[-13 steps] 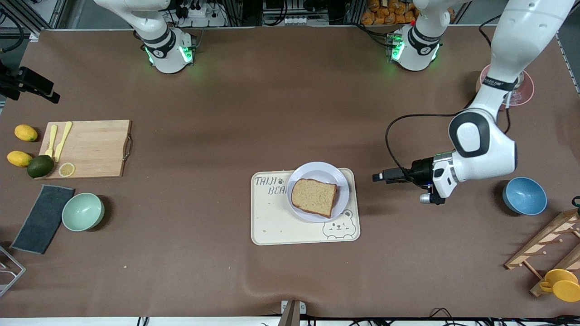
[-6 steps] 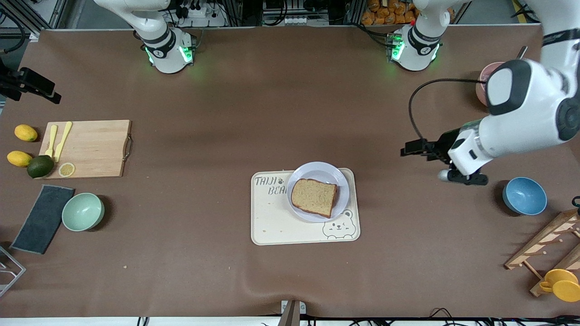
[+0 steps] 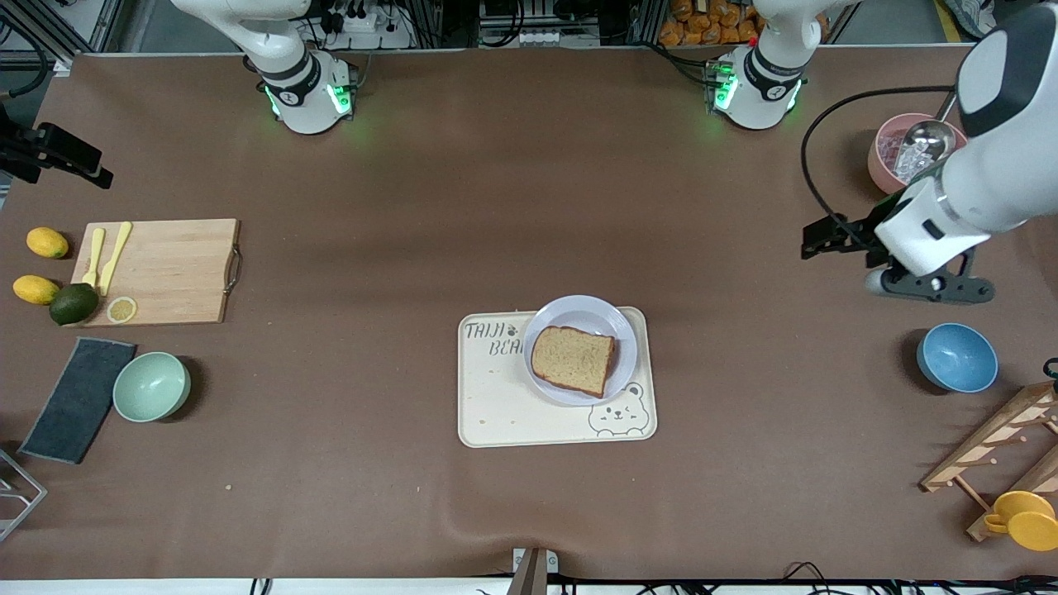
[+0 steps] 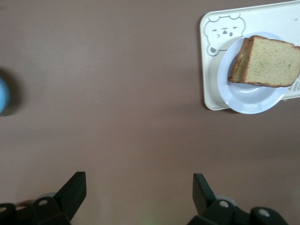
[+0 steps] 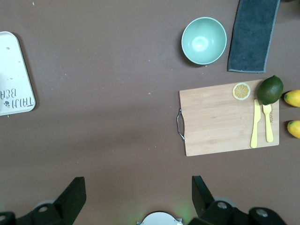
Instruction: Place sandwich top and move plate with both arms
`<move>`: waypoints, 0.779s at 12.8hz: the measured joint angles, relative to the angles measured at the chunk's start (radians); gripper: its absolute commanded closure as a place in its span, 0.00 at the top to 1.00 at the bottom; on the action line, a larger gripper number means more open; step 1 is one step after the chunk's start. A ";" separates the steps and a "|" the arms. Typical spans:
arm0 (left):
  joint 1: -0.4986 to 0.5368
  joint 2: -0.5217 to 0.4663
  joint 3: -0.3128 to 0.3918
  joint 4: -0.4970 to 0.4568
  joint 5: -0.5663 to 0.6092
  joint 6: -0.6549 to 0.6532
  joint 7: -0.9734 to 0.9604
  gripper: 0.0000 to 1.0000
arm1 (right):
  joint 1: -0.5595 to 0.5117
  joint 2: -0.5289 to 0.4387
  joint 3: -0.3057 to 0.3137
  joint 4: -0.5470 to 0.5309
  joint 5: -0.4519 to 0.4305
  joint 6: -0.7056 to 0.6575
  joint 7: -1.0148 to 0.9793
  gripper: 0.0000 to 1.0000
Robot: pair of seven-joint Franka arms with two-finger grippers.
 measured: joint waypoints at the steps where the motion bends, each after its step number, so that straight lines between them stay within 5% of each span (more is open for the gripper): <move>1: 0.000 -0.007 0.001 0.028 0.022 -0.029 0.000 1.00 | 0.000 0.000 0.000 0.000 0.000 -0.001 0.000 1.00; 10: 0.002 -0.037 0.027 0.075 0.040 -0.118 0.000 1.00 | 0.000 0.000 0.000 0.001 0.000 -0.003 0.001 1.00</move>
